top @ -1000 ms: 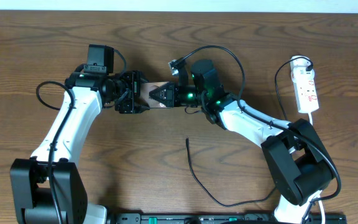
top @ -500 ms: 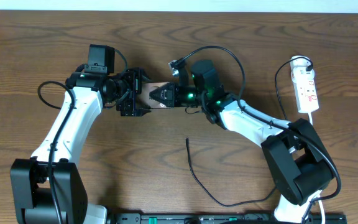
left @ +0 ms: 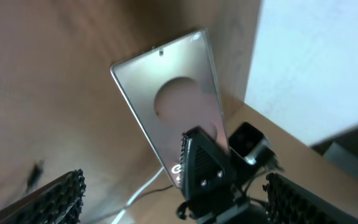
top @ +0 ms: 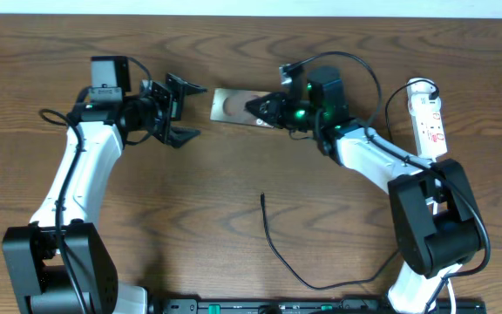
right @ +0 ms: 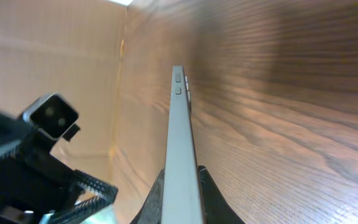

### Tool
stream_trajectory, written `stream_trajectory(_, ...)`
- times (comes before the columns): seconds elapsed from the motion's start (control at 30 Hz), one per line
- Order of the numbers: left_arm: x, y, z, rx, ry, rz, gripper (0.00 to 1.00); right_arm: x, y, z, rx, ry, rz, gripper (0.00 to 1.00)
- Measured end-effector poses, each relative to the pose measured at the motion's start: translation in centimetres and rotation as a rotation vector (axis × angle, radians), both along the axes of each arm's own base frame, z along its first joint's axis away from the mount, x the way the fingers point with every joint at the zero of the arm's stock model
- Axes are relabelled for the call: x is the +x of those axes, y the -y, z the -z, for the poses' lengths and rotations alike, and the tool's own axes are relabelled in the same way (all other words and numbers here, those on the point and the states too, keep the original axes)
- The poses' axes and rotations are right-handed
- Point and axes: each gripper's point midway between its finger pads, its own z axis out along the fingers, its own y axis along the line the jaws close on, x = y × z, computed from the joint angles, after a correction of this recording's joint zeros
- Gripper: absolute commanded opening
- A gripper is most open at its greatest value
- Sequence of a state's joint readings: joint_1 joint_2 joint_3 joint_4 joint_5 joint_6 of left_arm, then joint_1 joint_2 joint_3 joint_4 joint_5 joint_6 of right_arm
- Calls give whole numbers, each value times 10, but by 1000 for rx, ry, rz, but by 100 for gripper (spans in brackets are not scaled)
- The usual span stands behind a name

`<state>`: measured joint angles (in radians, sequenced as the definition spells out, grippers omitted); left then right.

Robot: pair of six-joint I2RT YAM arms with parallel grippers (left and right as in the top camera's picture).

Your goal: Plug charger to phone and switch on socket

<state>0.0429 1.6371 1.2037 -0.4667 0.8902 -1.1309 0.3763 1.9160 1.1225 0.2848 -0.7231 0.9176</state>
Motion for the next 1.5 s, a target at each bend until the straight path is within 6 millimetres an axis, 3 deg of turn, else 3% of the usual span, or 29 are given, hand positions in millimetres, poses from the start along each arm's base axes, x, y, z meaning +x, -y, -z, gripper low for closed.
stream_trajectory(0.2, 24, -11, -20, 48, 244, 47, 90, 16, 20, -3, 120, -237, 164, 1)
stream_trajectory(0.4, 44, -17, -34, 95, 376, 29, 90, 31, 17, -33, 319, -354, 261, 1)
stream_trajectory(0.63, 68, -22, -50, 160, 494, -38, 91, 35, -4, -65, 485, -403, 308, 1)
stream_trajectory(0.77, 79, -7, -59, 203, 561, -65, 91, 26, -28, -74, 539, -432, 321, 1)
stream_trajectory(0.9, 83, 1, -57, 236, 547, -109, 90, 19, -45, -85, 586, -423, 323, 1)
stream_trajectory(1.07, 90, -9, -54, 266, 517, -192, 91, 18, -54, -99, 643, -383, 350, 1)
stream_trajectory(1.5, 97, -22, -55, 201, 420, -360, 86, 10, -72, -101, 700, -436, 404, 1)
